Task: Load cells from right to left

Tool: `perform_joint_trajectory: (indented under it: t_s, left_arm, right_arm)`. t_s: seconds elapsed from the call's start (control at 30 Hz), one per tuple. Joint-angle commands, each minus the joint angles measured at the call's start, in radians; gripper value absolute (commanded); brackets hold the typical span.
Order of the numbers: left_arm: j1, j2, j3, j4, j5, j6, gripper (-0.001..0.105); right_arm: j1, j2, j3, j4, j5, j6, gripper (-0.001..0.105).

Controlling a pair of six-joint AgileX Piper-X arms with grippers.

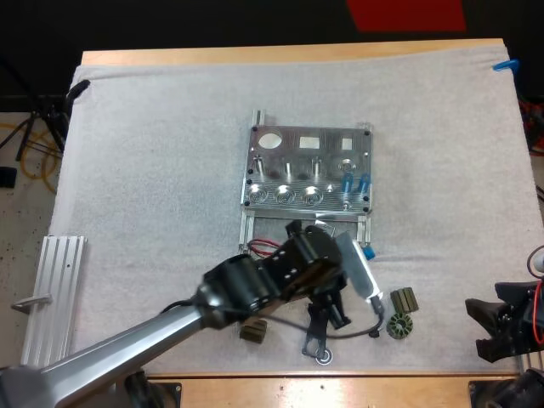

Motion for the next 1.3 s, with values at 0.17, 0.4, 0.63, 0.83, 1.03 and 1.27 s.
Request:
perform_joint_trajectory:
  t_s: [0.17,0.4,0.63,0.83,1.03,1.27]
  left_arm:
    - [-0.003,-0.128,-0.005,0.097,0.032,0.121,0.01]
    - [-0.003,-0.23,-0.005,0.14,0.084,0.165,0.01]
    - [-0.003,-0.34,-0.005,0.156,0.084,0.201,0.01]
    - [-0.003,-0.392,-0.005,0.245,0.084,0.218,0.01]
    - [-0.003,-0.395,0.005,0.247,0.084,0.22,0.01]
    - [-0.003,-0.395,0.014,0.223,0.084,0.219,0.01]
  right_arm:
    - [-0.001,0.025,0.0,-0.025,-0.111,0.003,0.048]
    - [-0.001,0.076,0.0,-0.088,-0.253,0.012,0.048]
    - [-0.001,0.153,0.0,-0.182,-0.437,0.015,0.048]
    - [-0.001,0.221,0.0,-0.21,-0.535,0.019,0.049]
    - [-0.001,0.27,0.0,-0.248,-0.597,0.054,0.049]
    - [-0.001,0.336,0.0,-0.266,-0.637,0.059,0.049]
